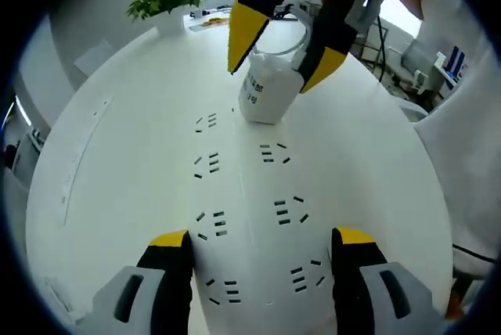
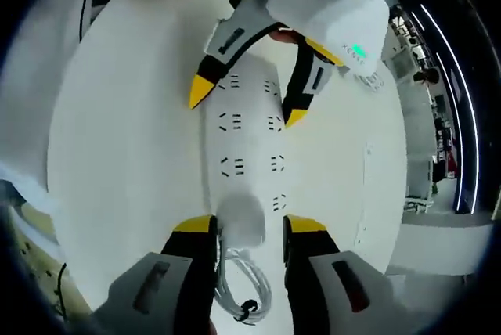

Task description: Straighten the power strip on the desk, plug the charger into it

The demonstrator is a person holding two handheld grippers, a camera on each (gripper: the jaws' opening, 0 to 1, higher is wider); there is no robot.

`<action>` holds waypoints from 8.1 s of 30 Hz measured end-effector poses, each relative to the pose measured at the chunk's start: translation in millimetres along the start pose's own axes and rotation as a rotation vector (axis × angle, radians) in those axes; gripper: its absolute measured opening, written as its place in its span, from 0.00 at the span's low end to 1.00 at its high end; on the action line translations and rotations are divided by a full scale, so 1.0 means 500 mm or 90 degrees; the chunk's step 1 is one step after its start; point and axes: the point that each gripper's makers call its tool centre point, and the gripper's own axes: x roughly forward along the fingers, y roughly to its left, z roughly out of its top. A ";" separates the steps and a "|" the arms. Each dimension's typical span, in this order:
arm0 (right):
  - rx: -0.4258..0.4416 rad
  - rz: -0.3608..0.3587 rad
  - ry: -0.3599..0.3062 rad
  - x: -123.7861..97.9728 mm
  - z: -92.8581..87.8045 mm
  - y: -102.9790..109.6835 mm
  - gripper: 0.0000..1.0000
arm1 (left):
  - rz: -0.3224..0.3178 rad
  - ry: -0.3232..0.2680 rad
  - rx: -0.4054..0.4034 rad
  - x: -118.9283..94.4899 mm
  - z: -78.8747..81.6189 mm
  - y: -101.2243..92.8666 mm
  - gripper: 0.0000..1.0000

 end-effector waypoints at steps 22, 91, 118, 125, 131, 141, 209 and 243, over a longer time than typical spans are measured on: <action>-0.007 0.097 -0.008 0.012 0.002 -0.022 0.20 | 0.001 -0.002 0.000 0.001 0.006 0.000 0.73; 0.082 -0.028 -0.052 0.018 -0.005 0.002 0.25 | -0.011 -0.023 0.018 0.008 0.023 -0.020 0.72; 0.137 -0.046 -0.068 0.011 0.000 0.027 0.26 | -0.023 -0.031 0.037 0.013 0.028 -0.023 0.72; 0.140 -0.043 -0.071 0.011 0.000 0.025 0.26 | -0.023 -0.031 0.037 0.013 0.028 -0.025 0.72; 0.186 -0.045 -0.104 -0.003 0.004 0.016 0.31 | -0.022 -0.031 0.036 0.013 0.029 -0.026 0.72; 0.240 -0.069 -0.149 -0.027 -0.002 0.001 0.41 | -0.022 -0.032 0.035 0.013 0.031 -0.027 0.72; 0.587 -0.196 -0.547 -0.131 -0.048 0.056 0.97 | 0.147 -0.350 -0.347 -0.160 0.052 -0.118 0.96; 0.667 -0.234 -0.553 -0.200 -0.092 0.201 0.95 | 0.369 -0.334 -0.442 -0.247 -0.052 -0.322 0.96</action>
